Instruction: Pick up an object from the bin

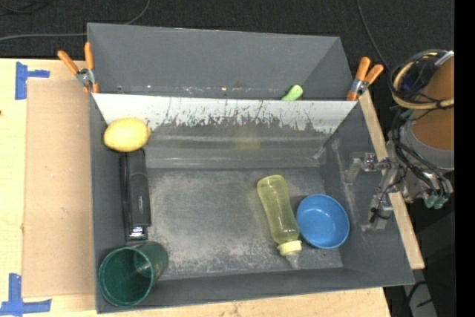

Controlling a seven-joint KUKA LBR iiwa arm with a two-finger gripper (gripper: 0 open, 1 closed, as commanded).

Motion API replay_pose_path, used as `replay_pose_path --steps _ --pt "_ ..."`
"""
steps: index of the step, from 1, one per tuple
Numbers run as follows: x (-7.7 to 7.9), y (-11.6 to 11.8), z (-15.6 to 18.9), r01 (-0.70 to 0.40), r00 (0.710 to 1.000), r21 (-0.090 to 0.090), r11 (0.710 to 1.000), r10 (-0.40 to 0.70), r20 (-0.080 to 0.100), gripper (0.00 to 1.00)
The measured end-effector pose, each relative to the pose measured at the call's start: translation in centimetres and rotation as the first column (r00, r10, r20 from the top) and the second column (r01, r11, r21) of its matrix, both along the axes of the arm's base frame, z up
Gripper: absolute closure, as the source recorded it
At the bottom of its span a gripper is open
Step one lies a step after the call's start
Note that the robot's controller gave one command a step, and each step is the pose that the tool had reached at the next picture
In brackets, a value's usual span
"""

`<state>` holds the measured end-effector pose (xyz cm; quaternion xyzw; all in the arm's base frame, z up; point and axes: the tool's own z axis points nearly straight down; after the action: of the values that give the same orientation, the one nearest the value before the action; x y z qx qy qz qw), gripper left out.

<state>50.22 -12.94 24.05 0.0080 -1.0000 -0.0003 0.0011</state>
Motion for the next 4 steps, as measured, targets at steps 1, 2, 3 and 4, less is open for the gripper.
replay_pose_path --steps 1,2,3,4 --pt "-2.8 1.0 -6.3 -0.017 1.000 0.003 1.000 0.017 -0.008 0.00" --pt "-1.3 1.1 -6.1 -0.029 1.000 -0.001 1.000 0.029 0.003 0.00" --pt "-2.0 2.1 -13.8 -0.079 0.997 0.002 0.997 0.079 -0.009 0.00" --pt "-1.4 2.7 -13.5 -0.113 0.994 -0.002 0.994 0.113 0.006 0.00"
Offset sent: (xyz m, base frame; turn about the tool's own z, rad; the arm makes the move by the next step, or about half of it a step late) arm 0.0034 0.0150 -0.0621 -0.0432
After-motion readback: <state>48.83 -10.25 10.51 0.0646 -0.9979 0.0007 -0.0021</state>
